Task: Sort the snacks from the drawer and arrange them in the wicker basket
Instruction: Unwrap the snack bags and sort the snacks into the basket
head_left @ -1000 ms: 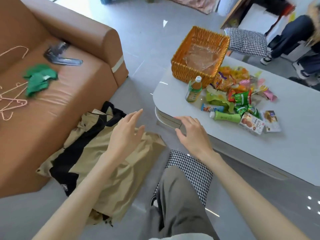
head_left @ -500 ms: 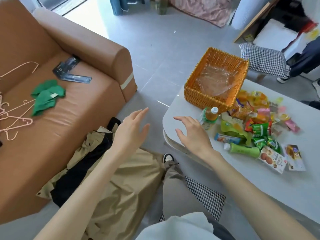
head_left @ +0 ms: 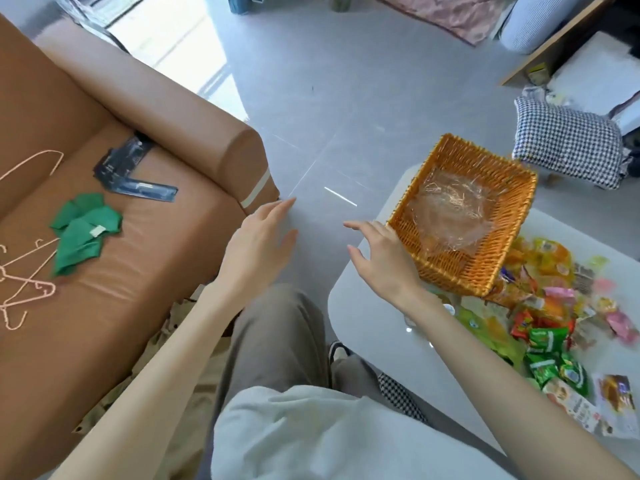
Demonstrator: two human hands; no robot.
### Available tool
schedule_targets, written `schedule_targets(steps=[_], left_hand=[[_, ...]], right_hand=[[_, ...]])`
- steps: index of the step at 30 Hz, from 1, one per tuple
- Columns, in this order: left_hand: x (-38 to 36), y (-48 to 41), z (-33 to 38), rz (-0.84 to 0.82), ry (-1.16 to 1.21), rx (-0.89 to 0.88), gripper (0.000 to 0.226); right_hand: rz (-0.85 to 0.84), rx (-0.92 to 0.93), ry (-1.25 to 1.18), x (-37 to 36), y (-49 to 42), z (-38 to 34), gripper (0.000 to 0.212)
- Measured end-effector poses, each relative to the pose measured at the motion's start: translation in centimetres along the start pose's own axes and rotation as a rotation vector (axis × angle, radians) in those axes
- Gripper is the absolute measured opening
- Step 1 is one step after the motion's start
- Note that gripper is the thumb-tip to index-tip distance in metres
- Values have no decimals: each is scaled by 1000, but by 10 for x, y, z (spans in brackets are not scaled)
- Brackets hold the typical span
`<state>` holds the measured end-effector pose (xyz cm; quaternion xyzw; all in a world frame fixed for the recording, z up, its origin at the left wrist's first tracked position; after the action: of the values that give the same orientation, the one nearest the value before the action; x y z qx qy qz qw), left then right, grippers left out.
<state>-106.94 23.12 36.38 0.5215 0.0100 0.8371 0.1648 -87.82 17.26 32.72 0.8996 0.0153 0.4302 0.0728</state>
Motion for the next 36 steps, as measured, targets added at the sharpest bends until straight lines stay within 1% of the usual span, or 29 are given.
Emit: schedule_targets(steps=[3, 7, 10, 14, 18, 22, 25, 29, 36], left_hand=[[6, -33, -4, -37, 8, 4, 50], [4, -91, -10, -81, -31, -36, 49], [-5, -147, -13, -132, -36, -83, 48], [-5, -238, -12, -251, -62, -204, 48], [16, -325, -5, -348, -142, -311, 49], [29, -387, 11, -417, -154, -433, 51], [31, -426, 31, -420, -128, -475, 50], [25, -469, 76, -433, -144, -596, 49], [-17, -547, 202, -511, -165, -843, 48]], right_hand=[[11, -54, -32, 3, -32, 7, 38], [34, -120, -62, 4, -73, 23, 39], [78, -206, -87, 3, -108, 40, 39], [167, -349, -125, 3, -173, 56, 38], [195, -484, -172, 14, -241, 53, 37], [234, -547, -183, 33, -287, 55, 36], [277, -588, -178, 53, -306, 61, 36], [347, -635, -180, 83, -321, 76, 37], [628, -764, -224, 146, -342, 145, 37]])
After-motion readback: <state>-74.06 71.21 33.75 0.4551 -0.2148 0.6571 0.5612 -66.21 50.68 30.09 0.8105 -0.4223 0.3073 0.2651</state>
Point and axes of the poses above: each hand's wrist, its own y-axis away from the middle knuckle, its own x-axis out of the back of the hand, z = x × y, the point moved 3 cm from there along -y, towards the middle knuckle, and after that the axes turned 3 degrees about x, right-handed, at the moved point
